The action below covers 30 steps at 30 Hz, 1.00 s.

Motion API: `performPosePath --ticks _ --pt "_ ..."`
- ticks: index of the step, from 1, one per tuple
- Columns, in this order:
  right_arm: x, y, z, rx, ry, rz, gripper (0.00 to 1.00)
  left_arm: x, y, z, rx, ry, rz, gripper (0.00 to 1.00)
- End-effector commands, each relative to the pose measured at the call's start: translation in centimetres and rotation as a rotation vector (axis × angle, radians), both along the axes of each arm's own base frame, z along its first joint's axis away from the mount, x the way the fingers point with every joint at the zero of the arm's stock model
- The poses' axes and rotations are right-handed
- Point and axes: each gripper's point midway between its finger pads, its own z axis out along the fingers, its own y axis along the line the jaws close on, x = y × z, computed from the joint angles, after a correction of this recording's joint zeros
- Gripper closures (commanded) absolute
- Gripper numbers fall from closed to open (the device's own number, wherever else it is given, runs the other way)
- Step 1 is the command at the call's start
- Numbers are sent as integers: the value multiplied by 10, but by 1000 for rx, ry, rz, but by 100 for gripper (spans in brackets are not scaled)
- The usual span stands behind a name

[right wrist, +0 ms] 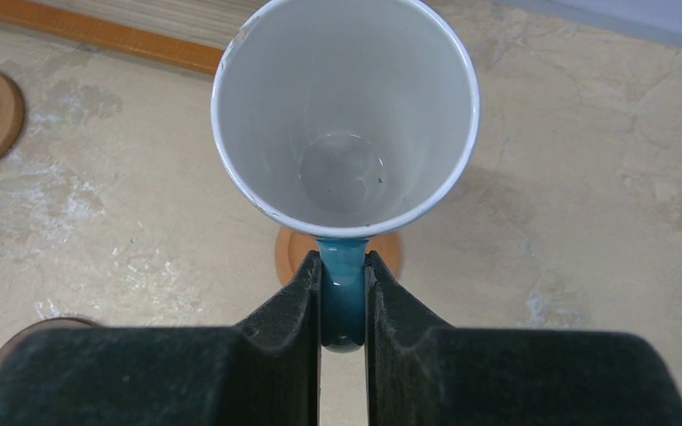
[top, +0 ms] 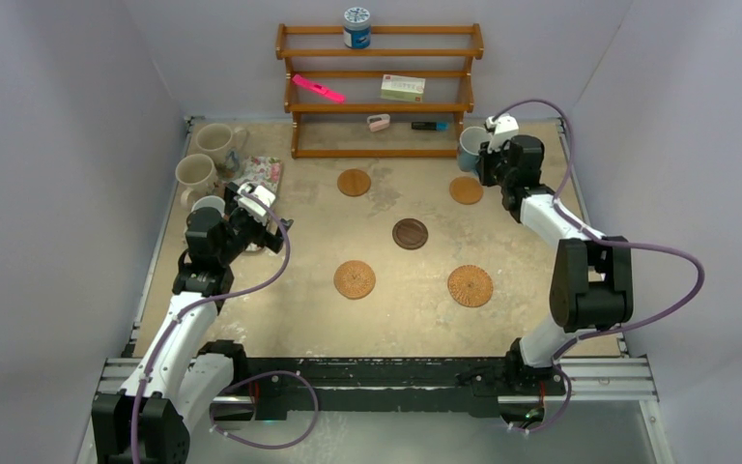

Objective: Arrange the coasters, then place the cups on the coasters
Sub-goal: Place the cup on the coaster.

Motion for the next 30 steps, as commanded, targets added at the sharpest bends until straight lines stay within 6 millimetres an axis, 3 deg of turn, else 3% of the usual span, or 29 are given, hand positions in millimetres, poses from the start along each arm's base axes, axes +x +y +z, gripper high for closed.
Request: performPosePath --ticks 1,10,30 --pt "9 10 22 49 -84 33 100 1 -1 6 -4 -40 -13 0" --pt "2 5 -2 41 -35 13 100 1 -1 7 -5 -42 -13 0" --pt "-4 2 -16 23 26 6 100 1 0 8 -4 -46 -10 0"
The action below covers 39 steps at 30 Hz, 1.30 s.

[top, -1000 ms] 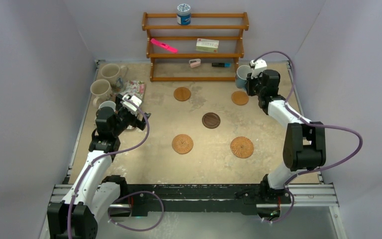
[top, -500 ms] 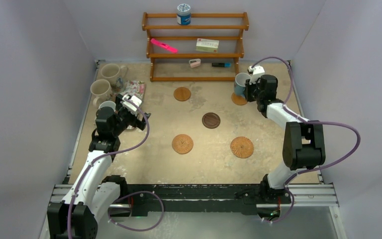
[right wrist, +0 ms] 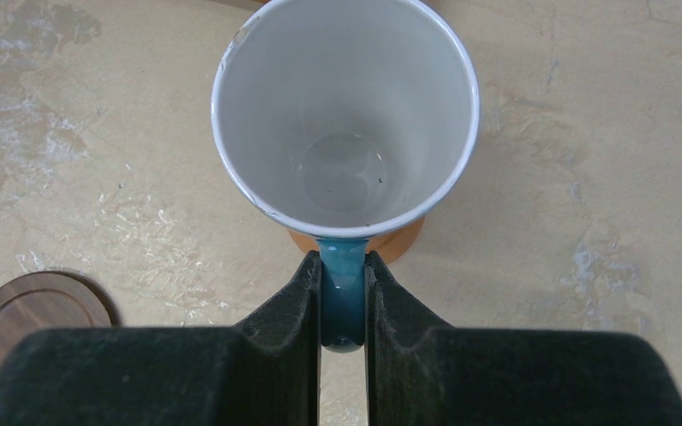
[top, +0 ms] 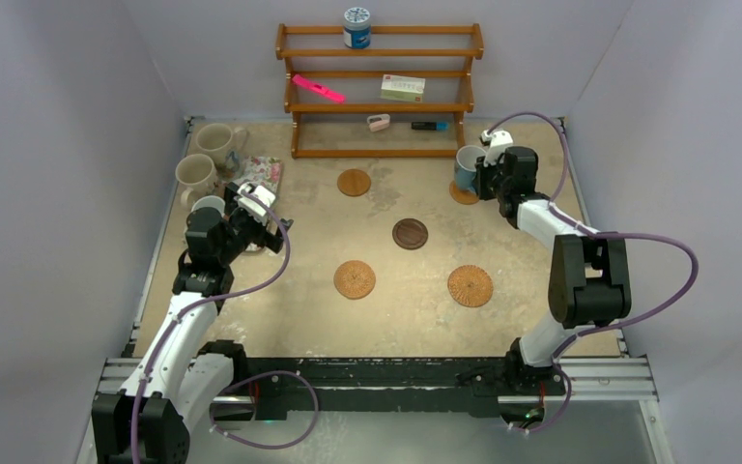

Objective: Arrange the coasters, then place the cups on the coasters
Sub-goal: Place the cup on the coaster.

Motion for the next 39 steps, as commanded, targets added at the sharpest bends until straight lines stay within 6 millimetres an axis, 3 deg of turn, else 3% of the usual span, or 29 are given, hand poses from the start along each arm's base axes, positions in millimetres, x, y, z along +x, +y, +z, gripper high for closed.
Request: performPosePath --ticks 1,39 --pt "14 0 27 7 -86 -1 100 1 0 8 -3 -46 -10 0" --pt "19 -8 16 -22 -79 -36 100 2 0 6 0 -40 -8 0"
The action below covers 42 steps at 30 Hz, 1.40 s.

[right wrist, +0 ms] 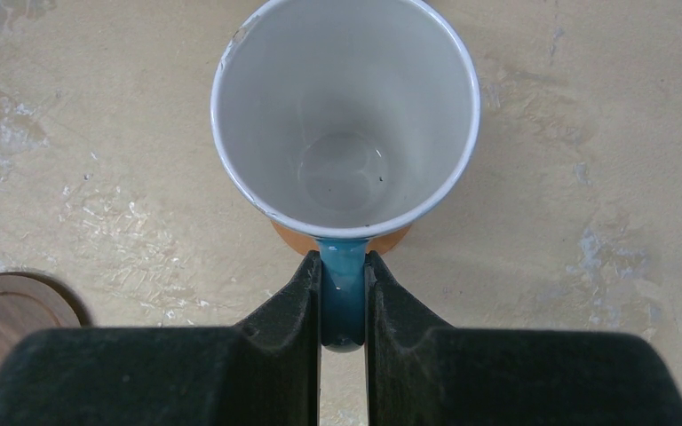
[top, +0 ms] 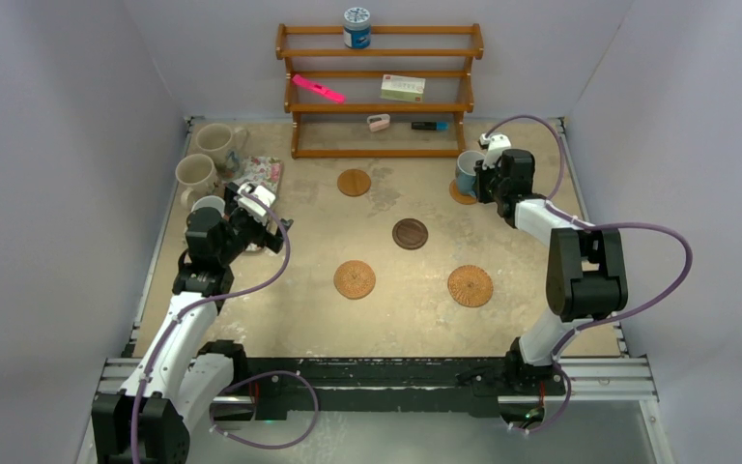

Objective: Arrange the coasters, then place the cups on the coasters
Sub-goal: Place the cup on the coaster.

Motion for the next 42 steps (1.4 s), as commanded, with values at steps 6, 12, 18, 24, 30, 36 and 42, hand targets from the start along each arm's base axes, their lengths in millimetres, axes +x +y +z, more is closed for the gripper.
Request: performPosePath --ticks 6,12,18,24,30,36,42 --pt "16 -2 41 -6 -135 -9 100 2 0 7 0 -44 -7 0" --pt "16 -5 40 -17 -128 -21 100 2 0 7 0 -43 -7 0" --pt "14 -3 42 -10 -127 -14 100 2 0 6 2 -43 -8 0" --pt "12 -3 43 -7 -125 -12 100 2 0 6 1 -44 -7 0" --pt "10 -2 42 -6 -120 -9 100 2 0 6 2 -44 -7 0" --pt "10 -3 42 -9 -116 -9 100 2 0 6 2 -43 -8 0" --pt "10 -3 39 -14 -108 -7 100 2 0 6 1 -43 -8 0"
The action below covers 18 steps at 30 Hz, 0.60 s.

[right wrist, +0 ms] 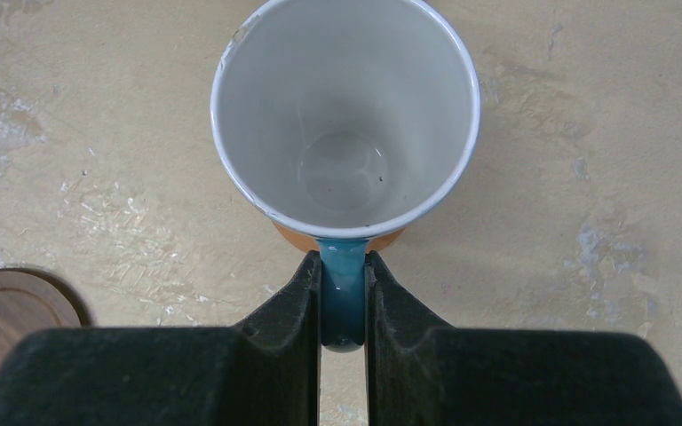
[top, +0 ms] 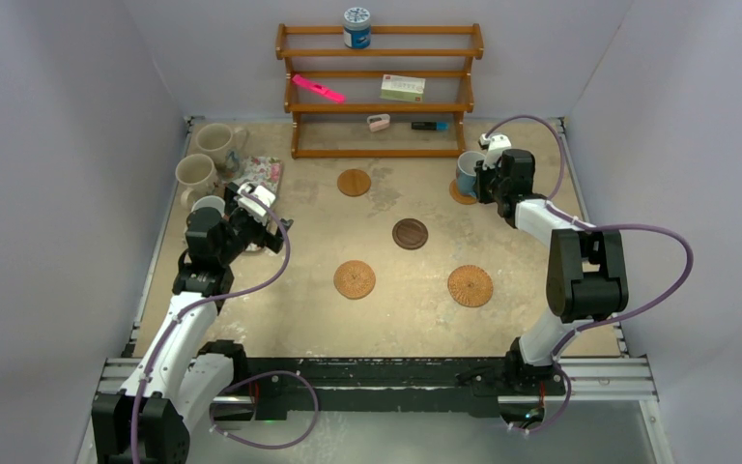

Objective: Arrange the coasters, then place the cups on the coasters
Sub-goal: Place the cup on the coaster.

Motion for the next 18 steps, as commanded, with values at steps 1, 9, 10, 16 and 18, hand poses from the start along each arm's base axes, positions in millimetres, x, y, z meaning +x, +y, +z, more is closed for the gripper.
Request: performPosePath --ticks 1,9,10,16,18 --pt "12 -2 38 -10 -111 -4 100 2 0 6 1 -43 -8 0" --pt "12 -2 37 -13 -94 -4 98 1 0 6 2 -44 -8 0" --pt "12 -2 37 -13 -93 -4 98 1 0 6 2 -44 -8 0" --pt "11 -2 36 -18 -82 -3 96 2 0 6 2 -43 -8 0" --pt "10 -1 36 -22 -80 -2 96 1 0 6 2 -43 -8 0"
